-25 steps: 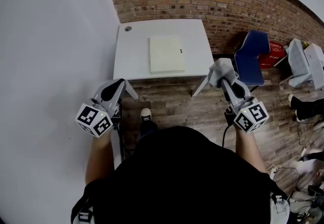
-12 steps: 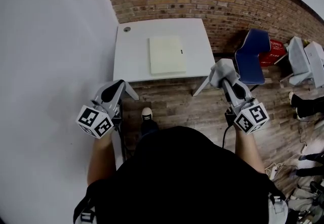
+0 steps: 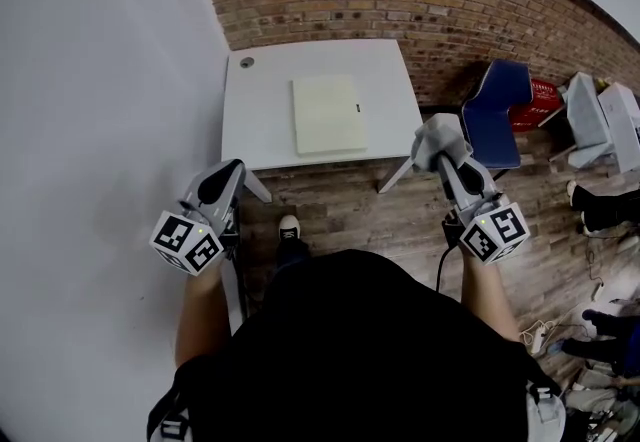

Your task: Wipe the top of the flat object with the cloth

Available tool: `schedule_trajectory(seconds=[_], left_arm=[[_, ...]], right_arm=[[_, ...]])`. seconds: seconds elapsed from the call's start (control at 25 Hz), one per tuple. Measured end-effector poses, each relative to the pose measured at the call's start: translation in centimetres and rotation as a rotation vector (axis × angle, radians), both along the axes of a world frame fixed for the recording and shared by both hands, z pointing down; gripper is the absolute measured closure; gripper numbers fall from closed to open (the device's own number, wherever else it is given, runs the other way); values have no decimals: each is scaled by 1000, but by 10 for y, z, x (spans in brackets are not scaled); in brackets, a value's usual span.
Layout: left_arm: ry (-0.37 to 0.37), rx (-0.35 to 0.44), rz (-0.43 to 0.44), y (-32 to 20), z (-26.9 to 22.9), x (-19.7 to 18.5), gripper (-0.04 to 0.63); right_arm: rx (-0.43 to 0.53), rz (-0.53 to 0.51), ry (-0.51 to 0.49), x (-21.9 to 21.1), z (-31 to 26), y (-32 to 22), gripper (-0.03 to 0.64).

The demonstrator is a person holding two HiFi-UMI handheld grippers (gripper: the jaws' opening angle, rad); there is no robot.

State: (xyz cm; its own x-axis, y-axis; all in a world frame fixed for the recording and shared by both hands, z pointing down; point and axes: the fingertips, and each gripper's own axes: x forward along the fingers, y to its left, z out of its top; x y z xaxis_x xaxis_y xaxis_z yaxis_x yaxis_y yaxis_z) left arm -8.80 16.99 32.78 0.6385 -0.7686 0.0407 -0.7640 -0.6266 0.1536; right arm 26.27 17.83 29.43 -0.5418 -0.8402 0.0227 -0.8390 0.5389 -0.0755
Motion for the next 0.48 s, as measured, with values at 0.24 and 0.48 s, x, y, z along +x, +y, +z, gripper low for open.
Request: schedule_trajectory(seconds=[0.24,0.48], left_arm=[[-16,-8,11,-21,4,-7,594],[-21,-19,23,-43,11,-10,594]], right_arm=[[-4,17,-12,-5,3,-19,603],[-23,25,-23,-10,14,-36,603]])
